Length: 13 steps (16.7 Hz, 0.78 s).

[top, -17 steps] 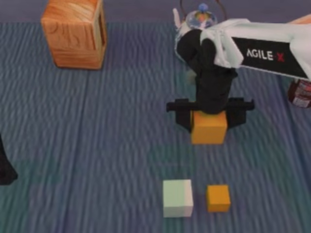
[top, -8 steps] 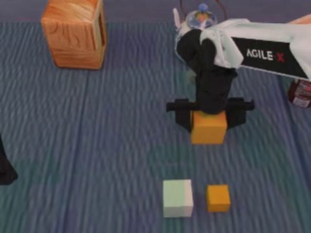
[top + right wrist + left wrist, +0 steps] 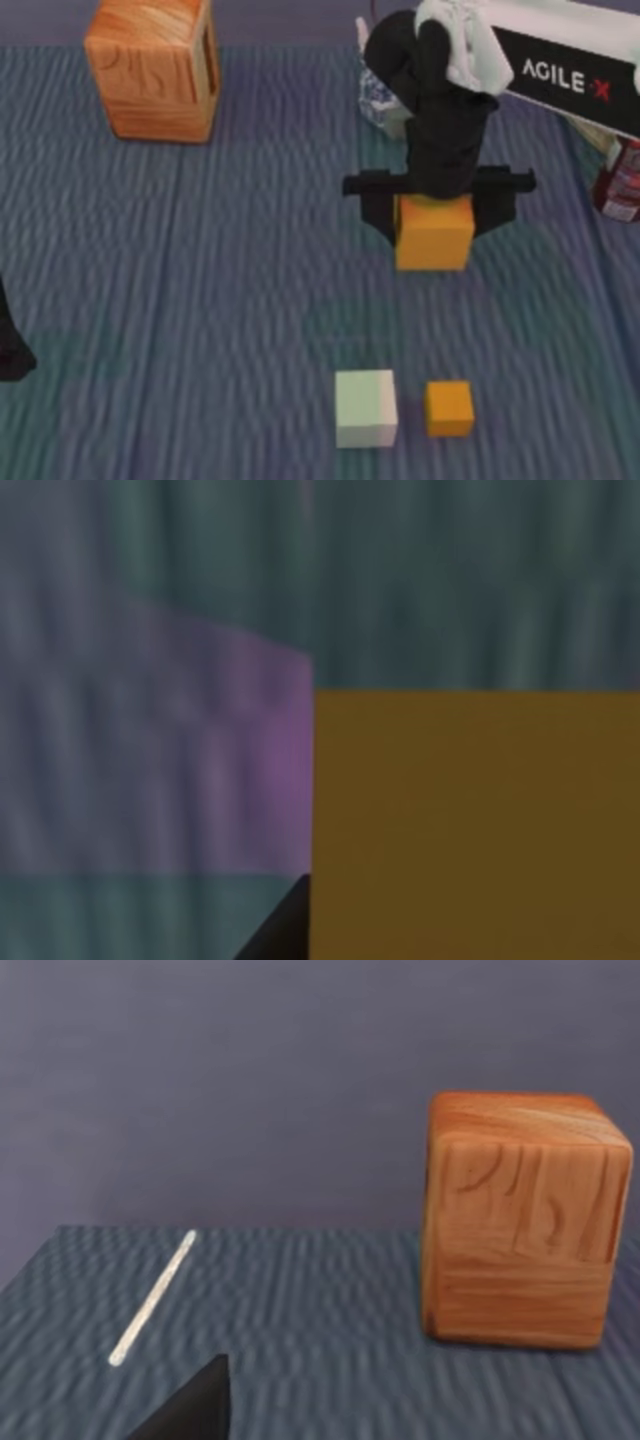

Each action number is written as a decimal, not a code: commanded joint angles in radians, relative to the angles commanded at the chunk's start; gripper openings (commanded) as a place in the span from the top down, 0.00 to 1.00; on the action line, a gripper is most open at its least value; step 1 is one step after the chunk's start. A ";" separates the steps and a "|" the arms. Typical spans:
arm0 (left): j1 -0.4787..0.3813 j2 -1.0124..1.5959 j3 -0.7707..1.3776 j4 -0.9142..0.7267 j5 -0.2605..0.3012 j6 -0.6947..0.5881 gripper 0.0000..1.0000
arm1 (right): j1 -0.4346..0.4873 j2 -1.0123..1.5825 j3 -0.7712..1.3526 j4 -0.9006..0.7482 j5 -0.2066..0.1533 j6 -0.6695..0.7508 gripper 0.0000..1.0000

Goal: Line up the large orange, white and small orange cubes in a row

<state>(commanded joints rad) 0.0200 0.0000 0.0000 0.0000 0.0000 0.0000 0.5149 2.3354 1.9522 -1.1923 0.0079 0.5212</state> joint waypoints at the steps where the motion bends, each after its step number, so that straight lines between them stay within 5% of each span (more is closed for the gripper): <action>1: 0.000 0.000 0.000 0.000 0.000 0.000 0.00 | 0.001 -0.009 0.018 -0.023 0.000 -0.001 1.00; 8: 0.000 0.000 0.000 0.000 0.000 0.000 0.00 | 0.011 -0.012 0.034 -0.038 -0.001 0.016 1.00; 13: 0.000 0.000 0.000 0.000 0.000 0.000 0.00 | 0.206 0.002 0.080 -0.077 0.000 0.210 1.00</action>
<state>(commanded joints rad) 0.0200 0.0000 0.0000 0.0000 0.0000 0.0000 0.7210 2.3378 2.0321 -1.2691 0.0083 0.7310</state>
